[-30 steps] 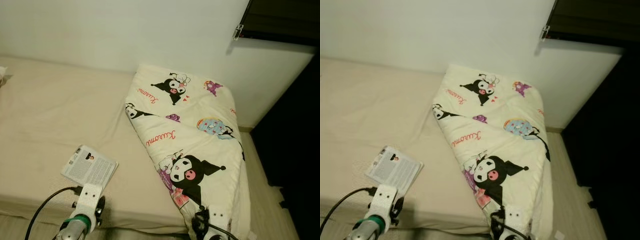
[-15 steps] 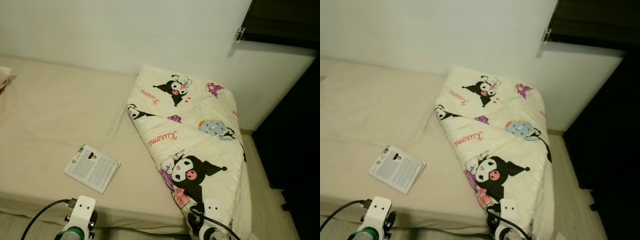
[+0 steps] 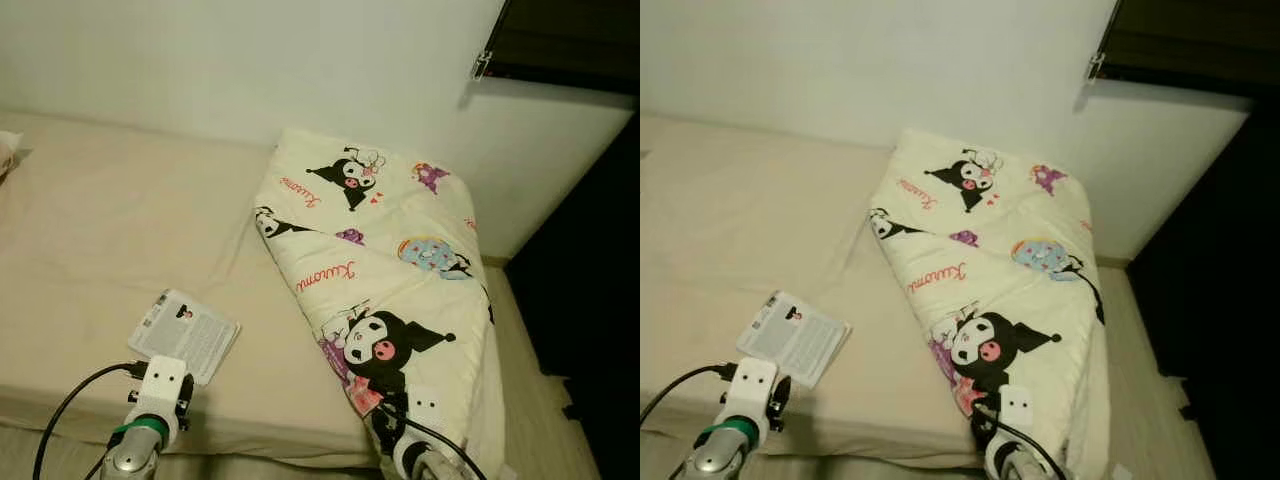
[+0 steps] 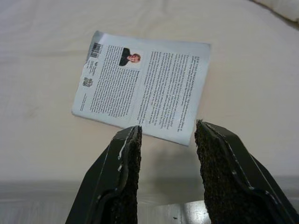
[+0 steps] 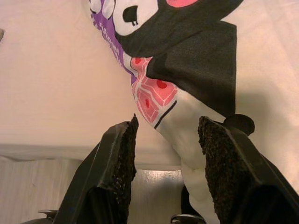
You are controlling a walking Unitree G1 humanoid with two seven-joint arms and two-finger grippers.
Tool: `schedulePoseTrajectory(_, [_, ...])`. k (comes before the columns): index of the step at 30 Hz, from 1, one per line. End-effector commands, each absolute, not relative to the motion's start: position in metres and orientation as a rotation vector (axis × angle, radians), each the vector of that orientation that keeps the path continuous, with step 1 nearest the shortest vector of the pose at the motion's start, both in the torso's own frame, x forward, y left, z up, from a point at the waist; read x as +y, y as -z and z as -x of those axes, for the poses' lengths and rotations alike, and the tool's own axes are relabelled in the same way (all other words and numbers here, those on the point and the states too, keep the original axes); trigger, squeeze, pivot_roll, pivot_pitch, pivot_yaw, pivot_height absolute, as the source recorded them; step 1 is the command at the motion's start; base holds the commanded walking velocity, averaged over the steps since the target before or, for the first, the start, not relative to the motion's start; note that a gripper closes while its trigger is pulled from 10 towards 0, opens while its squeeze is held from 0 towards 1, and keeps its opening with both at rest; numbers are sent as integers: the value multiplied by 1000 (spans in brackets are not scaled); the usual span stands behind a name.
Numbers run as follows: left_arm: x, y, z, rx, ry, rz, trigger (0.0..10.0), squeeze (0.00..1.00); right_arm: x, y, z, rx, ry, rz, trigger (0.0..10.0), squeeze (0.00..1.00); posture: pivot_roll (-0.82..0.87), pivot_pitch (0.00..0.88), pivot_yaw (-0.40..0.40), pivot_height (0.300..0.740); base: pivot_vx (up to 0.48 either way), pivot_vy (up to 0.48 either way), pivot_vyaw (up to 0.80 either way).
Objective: Clean up the room
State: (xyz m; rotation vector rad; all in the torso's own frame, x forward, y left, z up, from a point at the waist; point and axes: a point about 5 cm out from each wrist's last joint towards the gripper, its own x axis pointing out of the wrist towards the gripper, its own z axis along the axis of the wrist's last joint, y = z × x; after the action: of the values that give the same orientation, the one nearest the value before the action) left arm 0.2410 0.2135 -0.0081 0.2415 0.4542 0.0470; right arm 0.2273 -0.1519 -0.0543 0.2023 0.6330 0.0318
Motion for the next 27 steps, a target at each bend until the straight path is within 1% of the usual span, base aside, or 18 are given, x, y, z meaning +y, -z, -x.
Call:
schedulePoseTrajectory(1, [214,14,-237,477,-60,-224,10000,0,-153,56,-225,637,-24,-202,10000,0,130,15,12,740,0,0,0])
schedulePoseTrajectory(3, [214,15,-236,479,-60,-225,10000,0,-153,56,-225,635,-26,-201,10000,0,130,15,12,740,0,0,0])
schedulePoseTrajectory(9, [214,19,-234,484,-65,-223,10000,0,-151,55,-226,627,-38,-196,10000,0,134,19,11,722,0,0,0])
schedulePoseTrajectory(12, [218,22,-232,494,-106,-201,10000,0,-150,53,-228,622,-45,-198,10000,0,142,20,3,707,0,0,0])
schedulePoseTrajectory(14, [218,22,-232,494,-106,-201,10000,0,-150,53,-228,622,-45,-198,10000,0,142,20,3,707,0,0,0])
schedulePoseTrajectory(20, [234,24,-229,499,-238,-147,10000,0,-151,51,-232,614,-53,-192,10000,0,144,21,-6,677,0,0,0])
schedulePoseTrajectory(23, [236,23,-230,497,-261,-136,10000,0,-151,51,-233,613,-54,-191,10000,0,145,22,-9,672,0,0,0])
schedulePoseTrajectory(24, [237,22,-233,491,-291,-119,10000,0,-152,50,-234,610,-57,-185,10000,0,144,23,-16,662,0,0,0])
schedulePoseTrajectory(27, [237,21,-235,488,-299,-116,10000,0,-153,49,-235,609,-59,-179,10000,0,139,21,-20,652,0,0,0])
